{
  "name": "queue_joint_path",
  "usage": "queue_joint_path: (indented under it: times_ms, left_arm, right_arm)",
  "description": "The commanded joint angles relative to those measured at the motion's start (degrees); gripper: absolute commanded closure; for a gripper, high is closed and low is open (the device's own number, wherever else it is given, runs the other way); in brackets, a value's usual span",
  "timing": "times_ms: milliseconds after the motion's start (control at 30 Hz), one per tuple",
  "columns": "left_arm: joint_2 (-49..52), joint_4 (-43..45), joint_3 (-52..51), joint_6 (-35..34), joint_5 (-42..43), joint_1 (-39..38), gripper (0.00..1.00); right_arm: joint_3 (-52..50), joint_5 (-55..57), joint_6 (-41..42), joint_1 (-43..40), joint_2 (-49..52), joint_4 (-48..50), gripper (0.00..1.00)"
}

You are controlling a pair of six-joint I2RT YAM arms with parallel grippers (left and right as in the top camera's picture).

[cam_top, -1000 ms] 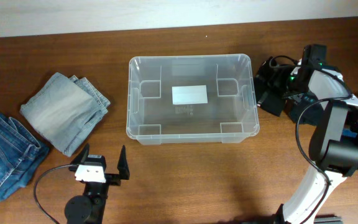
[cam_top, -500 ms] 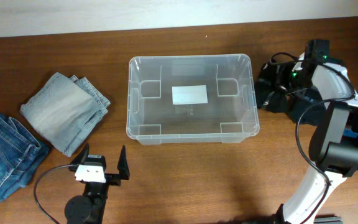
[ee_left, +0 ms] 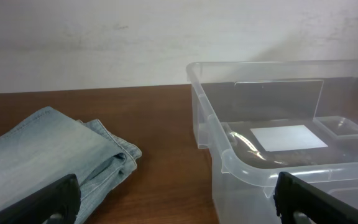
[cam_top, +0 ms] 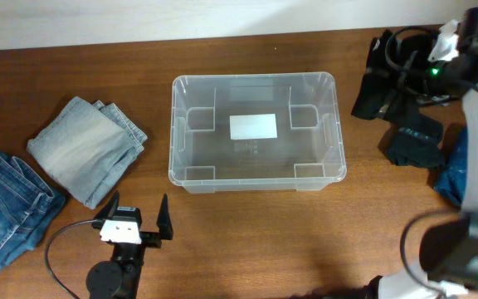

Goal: Pack container
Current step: 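Lift the black garment and carry it over the container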

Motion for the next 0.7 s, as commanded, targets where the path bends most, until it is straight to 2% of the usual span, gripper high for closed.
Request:
queue_joint_path:
  times_ms: [0,133,300,667]
  left_arm:
    - [-0.5,0.0,-0.5,0.9,-0.4,0.3,0.0]
    - [-0.5,0.0,-0.5,0.9,-0.4,0.3,0.01]
    - [-0.5,0.0,-0.5,0.9,-0.4,0.3,0.01]
    - [-0.5,0.0,-0.5,0.9,-0.4,0.3,0.0]
  right_arm:
    - [1.6,-7.6,-1.1,0.1,-6.5,-1.4,0.95]
    - [1.6,-10.1,-0.8,3.5,-12.0,-3.0,0.95]
    - [1.6,-9.7,2.6,13.7,-14.1,-3.0,0.95]
    - [1.4,6.8,19.3,41.1,-4.6,2.4,0.94]
